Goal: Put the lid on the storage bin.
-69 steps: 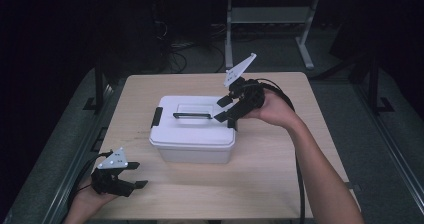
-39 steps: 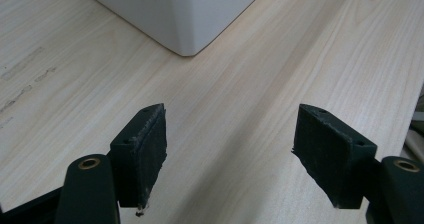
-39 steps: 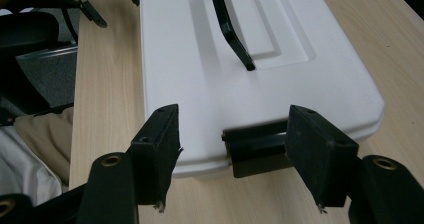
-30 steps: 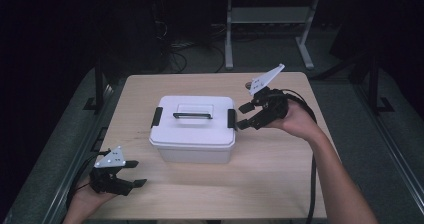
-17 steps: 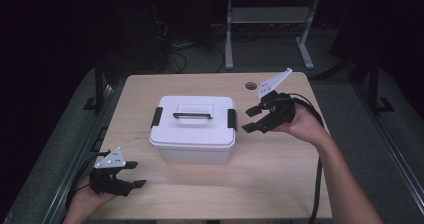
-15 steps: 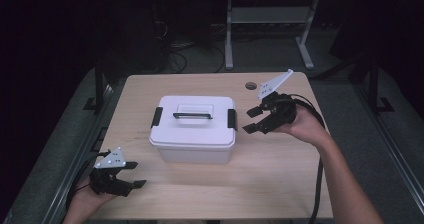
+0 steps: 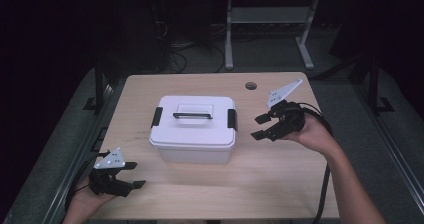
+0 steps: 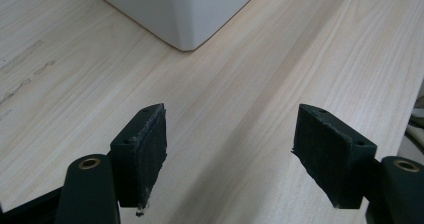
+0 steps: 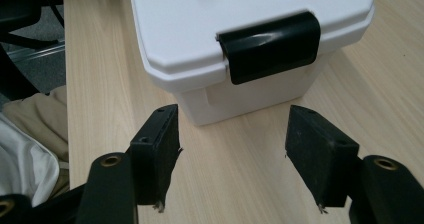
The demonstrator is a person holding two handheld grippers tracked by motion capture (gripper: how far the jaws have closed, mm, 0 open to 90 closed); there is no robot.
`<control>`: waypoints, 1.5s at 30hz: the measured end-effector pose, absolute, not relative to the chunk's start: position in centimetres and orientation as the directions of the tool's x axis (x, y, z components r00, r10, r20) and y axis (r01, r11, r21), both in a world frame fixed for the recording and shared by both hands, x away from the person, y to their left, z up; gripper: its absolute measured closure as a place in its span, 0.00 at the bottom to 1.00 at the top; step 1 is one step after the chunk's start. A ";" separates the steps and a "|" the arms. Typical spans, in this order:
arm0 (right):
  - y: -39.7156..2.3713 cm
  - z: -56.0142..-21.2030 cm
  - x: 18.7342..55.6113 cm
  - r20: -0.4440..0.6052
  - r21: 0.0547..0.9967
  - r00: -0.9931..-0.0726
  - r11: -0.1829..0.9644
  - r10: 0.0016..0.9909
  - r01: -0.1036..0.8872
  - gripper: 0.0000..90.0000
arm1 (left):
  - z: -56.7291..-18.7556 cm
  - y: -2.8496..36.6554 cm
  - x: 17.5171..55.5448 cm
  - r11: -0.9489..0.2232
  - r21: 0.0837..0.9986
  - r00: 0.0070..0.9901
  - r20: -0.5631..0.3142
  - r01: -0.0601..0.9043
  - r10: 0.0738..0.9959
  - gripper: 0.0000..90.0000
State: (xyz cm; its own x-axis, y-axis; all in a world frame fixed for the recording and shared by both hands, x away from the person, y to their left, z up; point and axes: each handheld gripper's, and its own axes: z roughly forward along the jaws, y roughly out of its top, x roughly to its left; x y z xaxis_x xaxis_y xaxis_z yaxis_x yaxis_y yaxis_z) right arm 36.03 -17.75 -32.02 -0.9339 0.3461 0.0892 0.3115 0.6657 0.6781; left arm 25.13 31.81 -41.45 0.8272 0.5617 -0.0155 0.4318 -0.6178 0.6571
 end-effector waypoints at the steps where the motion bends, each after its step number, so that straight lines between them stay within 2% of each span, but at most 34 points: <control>1: -17.8 -32.2 36.0 0.091 0.676 -0.933 0.667 0.348 0.314 0.41 | -41.5 31.8 25.1 -0.616 0.658 0.827 -0.017 0.432 0.562 0.33; 45: -21.6 -36.7 33.5 0.151 0.666 -0.902 0.632 0.405 0.395 0.40 | -41.7 31.9 25.1 -0.617 0.652 0.825 -0.024 0.441 0.564 0.32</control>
State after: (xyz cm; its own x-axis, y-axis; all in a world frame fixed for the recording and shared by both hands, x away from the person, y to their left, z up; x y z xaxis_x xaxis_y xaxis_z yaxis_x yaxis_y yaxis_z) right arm 33.51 -21.64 -36.65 -0.9019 0.4047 0.1512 0.3955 0.6323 0.6662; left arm 25.12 31.86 -41.66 0.8252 0.5644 -0.0237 0.4405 -0.6167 0.6524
